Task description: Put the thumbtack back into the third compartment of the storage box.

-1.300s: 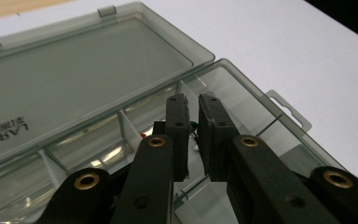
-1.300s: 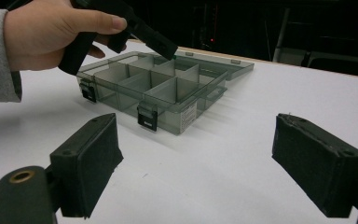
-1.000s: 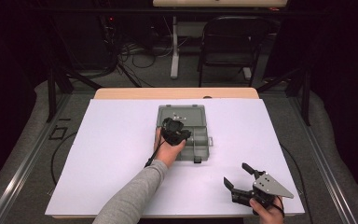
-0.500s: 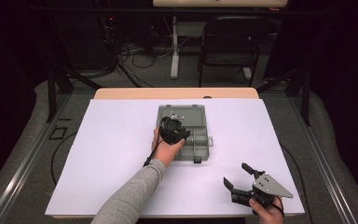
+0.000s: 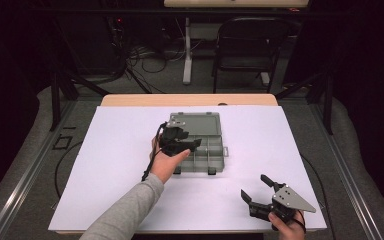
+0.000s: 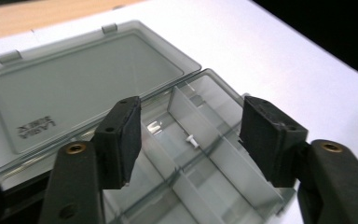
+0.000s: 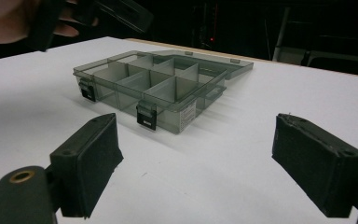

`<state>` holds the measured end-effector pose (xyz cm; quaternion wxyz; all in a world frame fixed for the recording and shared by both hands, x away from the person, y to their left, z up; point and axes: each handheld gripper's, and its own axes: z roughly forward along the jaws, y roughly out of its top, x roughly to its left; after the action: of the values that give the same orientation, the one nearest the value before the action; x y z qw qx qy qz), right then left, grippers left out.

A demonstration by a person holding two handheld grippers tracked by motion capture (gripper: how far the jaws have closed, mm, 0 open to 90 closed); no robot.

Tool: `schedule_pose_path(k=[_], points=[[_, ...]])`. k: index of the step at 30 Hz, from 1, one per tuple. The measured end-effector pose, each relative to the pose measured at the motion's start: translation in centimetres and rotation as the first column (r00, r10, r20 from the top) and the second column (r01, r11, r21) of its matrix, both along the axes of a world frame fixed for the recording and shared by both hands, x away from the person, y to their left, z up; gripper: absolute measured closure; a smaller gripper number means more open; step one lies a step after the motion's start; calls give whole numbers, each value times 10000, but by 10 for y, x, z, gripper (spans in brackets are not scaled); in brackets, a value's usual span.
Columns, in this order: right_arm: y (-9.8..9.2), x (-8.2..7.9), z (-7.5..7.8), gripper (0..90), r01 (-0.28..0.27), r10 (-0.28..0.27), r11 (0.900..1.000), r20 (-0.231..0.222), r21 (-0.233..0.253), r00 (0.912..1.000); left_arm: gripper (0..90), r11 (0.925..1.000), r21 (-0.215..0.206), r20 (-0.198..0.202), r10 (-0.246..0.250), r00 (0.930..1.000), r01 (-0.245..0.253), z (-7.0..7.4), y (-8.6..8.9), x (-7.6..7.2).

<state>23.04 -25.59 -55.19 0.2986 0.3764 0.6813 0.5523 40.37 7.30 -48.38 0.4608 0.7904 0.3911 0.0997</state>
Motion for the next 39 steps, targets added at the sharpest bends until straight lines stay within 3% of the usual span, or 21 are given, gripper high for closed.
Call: schedule_pose_path(k=[7,11,15,19,25,29,31,33,39], points=[[0,0,0,143,27,-27,10000,-6,-67,10000,303,9990,-449,515,-30,9987,53,11,47,-33],[0,0,0,143,45,-45,10000,-30,-59,10000,295,9989,-412,811,268,9963,-235,8,79,-54],[0,0,-1,143,74,-75,9999,-47,-85,10000,292,9939,-863,895,769,9930,-691,1,110,-77],[1,1,-1,143,87,-88,9999,-65,-147,9999,292,9937,-579,1186,1021,9877,-958,-7,133,-97],[0,1,-2,143,180,-181,9998,-160,-84,9997,294,9882,-627,1028,1455,9840,-1396,-21,163,-122],[-1,1,-3,143,251,-253,9996,-182,-93,9995,296,9822,-710,1359,1821,9738,-1738,-31,177,-138],[-1,1,-3,144,280,-282,9996,-211,-87,9994,297,9777,-908,1449,2011,9688,-1894,-36,183,-142],[0,1,-3,143,331,-335,9993,-282,-145,9990,298,9762,-1143,1184,1977,9731,-1844,-40,185,-142],[-2,1,-3,143,399,-402,9991,-319,-125,9987,309,9765,-993,1087,2018,9734,-1914,-49,187,-135]])
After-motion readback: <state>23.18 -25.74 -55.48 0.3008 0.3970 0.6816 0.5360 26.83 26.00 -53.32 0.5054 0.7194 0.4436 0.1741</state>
